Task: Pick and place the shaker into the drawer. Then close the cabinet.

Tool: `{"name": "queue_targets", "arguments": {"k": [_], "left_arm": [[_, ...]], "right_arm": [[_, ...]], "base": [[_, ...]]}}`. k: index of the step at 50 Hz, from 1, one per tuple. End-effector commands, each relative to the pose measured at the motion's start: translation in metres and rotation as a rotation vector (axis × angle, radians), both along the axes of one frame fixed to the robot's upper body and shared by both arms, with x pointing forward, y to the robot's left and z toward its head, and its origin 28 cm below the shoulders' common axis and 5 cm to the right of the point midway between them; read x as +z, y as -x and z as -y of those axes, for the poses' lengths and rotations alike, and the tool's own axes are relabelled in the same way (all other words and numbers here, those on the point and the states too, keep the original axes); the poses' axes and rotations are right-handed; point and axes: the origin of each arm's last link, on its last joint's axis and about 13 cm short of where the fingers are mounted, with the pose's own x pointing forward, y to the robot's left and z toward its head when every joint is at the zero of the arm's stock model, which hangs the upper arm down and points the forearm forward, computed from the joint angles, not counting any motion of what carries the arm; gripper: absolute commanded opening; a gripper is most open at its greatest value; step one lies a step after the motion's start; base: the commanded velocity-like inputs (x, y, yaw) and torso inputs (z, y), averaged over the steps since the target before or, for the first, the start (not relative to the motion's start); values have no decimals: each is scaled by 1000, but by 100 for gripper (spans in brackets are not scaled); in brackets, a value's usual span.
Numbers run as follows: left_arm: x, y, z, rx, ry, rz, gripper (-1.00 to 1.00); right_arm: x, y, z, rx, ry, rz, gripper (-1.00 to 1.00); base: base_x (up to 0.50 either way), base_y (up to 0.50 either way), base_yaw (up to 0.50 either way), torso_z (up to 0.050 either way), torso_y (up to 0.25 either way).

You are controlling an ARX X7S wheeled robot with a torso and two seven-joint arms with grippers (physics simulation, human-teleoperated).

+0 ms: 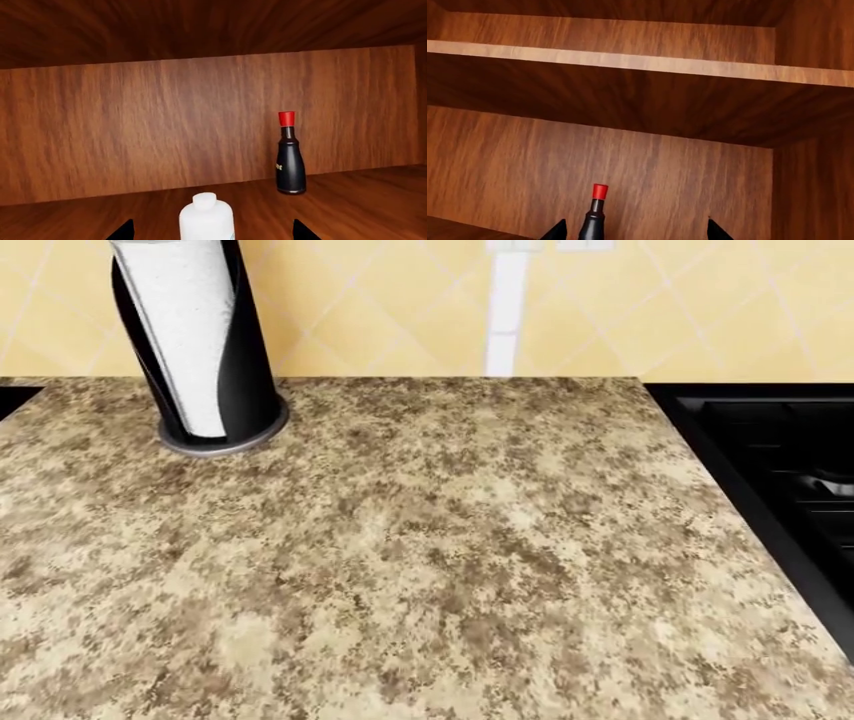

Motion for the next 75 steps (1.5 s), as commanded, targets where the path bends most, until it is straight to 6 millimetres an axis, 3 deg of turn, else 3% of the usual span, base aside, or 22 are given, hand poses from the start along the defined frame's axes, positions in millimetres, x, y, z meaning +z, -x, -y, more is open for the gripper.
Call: {"name": "queue_targets", "arguments": {"k": [1,61,75], "left_arm": [[0,-1,-2,6,0,-2,100],[-4,-5,-3,15,3,-18,100],[-15,-12,2,-17,52,-130,100]], "right_arm": [[-1,-1,0,-1,3,-7,100],[-5,-7,1,-13,4,-24,100],[-6,-8,4,-27,1,-32,100]], "base": [[141,0,0,0,0],[100,0,0,0,0],[0,0,0,0,0]]}}
